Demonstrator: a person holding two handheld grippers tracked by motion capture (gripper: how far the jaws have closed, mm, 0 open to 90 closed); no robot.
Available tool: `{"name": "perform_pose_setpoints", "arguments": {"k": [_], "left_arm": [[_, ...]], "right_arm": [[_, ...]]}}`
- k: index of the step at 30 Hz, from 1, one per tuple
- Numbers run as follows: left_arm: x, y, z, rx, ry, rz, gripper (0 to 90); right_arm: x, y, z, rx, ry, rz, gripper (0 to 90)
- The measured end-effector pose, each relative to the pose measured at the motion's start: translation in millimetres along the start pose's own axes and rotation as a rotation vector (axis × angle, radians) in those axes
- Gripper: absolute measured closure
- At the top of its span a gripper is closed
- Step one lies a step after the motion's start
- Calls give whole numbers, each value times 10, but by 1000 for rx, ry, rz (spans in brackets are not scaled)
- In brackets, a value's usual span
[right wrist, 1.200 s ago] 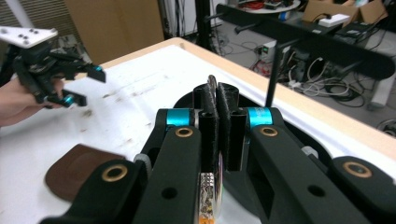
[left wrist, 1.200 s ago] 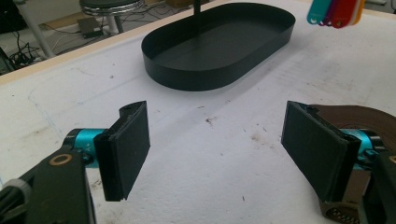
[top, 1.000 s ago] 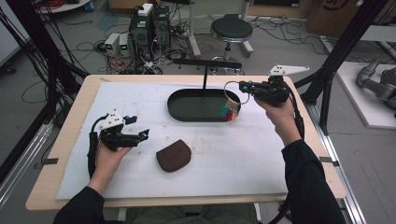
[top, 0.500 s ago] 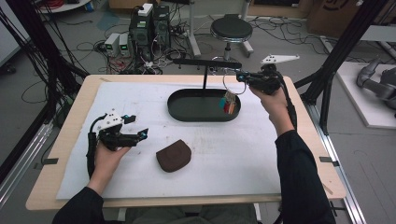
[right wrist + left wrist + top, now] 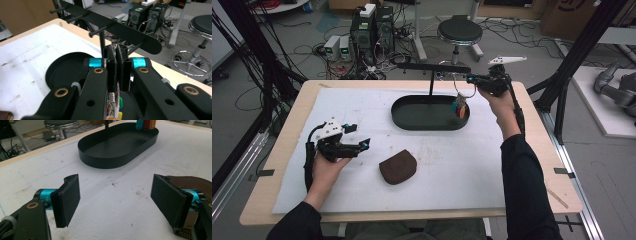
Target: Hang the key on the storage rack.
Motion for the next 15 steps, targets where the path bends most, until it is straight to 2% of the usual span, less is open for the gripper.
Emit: {"name": "perform_pose_setpoints", "arguments": {"k": [10, 15], "left_arm": [[-4, -9, -16, -4, -6, 4, 237], [-2, -10, -17, -5, -6, 5, 237]], "right_arm": [[117, -43, -97, -14, -34, -48, 883], [122, -42, -121, -12, -41, -38, 883]]}}
Point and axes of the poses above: each handheld gripper's, and its own axes: z roughly backward along the jaws, y roughly out of its top, x roughly to its right, the point moved 3 cm from there along -z, roughly forward along the jaws, and after that the axes turned 11 degrees about -x, right-handed, at the moved point
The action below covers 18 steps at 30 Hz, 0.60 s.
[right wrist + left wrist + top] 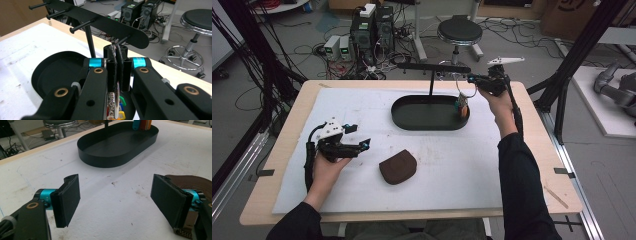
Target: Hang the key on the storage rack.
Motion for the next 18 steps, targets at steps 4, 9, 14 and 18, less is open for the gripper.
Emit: {"name": "perform_pose_setpoints", "arguments": {"k": [4, 9, 14, 18], "left_arm": [[1, 0, 0, 0, -2, 1, 237], [2, -3, -5, -3, -5, 1, 237], [1, -2, -8, -5, -7, -5, 237], [0, -3, -6, -3, -6, 0, 237]], "right_arm": [[11, -5, -8, 4, 5, -6, 879], [1, -1, -11, -1, -18, 15, 875], [-7, -1, -13, -2, -23, 10, 873], [0, -1, -2, 0, -30, 10, 859]]}}
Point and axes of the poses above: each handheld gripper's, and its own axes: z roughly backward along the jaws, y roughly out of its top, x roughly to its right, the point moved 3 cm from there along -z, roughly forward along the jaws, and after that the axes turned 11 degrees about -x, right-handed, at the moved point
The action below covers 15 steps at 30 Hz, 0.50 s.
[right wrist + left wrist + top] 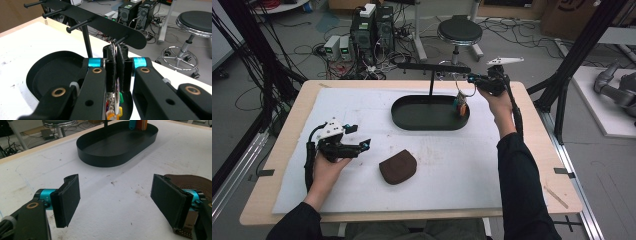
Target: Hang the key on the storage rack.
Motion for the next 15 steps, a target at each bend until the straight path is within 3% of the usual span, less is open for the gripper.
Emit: {"name": "perform_pose_setpoints", "arguments": {"k": [6, 7, 11, 12, 15], "left_arm": [[0, 1, 0, 0, 0, -4, 237], [2, 0, 1, 1, 1, 0, 237], [-6, -3, 1, 0, -2, 0, 237], [-8, -6, -4, -2, -1, 5, 237], [-20, -11, -9, -7, 2, 10, 237]], "right_arm": [[27, -2, 62, 11, -16, -10, 755], [26, -3, 101, 8, -24, -3, 694], [22, -32, 157, -16, -62, 22, 588], [32, -70, 215, -46, -71, 33, 522], [25, -109, 320, -63, -55, 19, 462]]}}
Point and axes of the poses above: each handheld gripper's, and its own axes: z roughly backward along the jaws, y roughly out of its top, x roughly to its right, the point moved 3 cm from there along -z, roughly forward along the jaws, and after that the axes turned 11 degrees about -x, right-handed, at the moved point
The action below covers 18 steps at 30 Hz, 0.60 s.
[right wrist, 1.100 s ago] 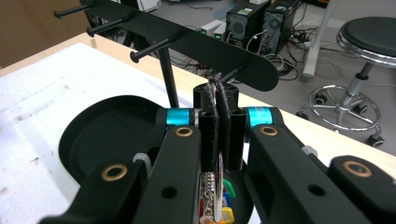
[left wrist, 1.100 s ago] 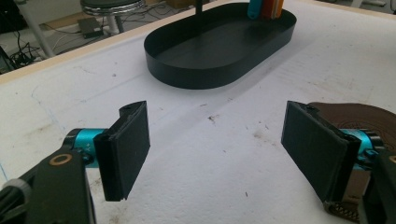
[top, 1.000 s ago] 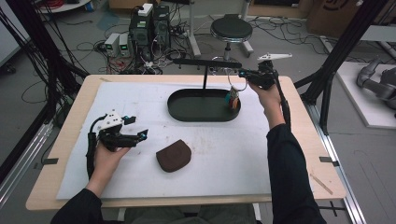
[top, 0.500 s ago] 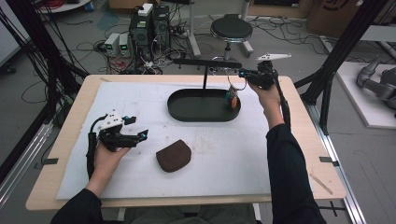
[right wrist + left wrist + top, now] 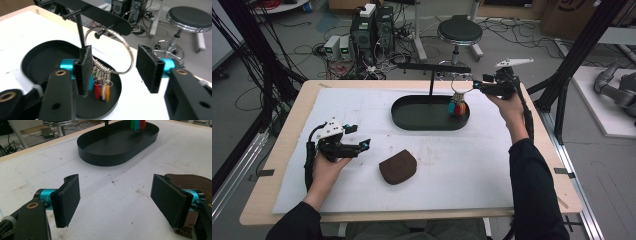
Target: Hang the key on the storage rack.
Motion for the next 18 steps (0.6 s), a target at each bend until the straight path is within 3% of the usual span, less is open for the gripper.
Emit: {"name": "perform_pose_setpoints", "arguments": {"k": [5, 11, 13, 18], "left_arm": [[-22, -1, 2, 7, 2, 13, 237], [-26, 27, 18, 0, -7, 31, 237], [-17, 32, 12, -15, -6, 36, 237], [-1, 33, 7, -26, -7, 42, 237]], "right_arm": [[-59, -130, 171, 42, 6, 20, 456], [-159, -429, 364, 43, 63, 9, 406], [-251, -580, 449, 84, 72, 27, 402], [-355, -790, 493, 97, 94, 30, 395]]}}
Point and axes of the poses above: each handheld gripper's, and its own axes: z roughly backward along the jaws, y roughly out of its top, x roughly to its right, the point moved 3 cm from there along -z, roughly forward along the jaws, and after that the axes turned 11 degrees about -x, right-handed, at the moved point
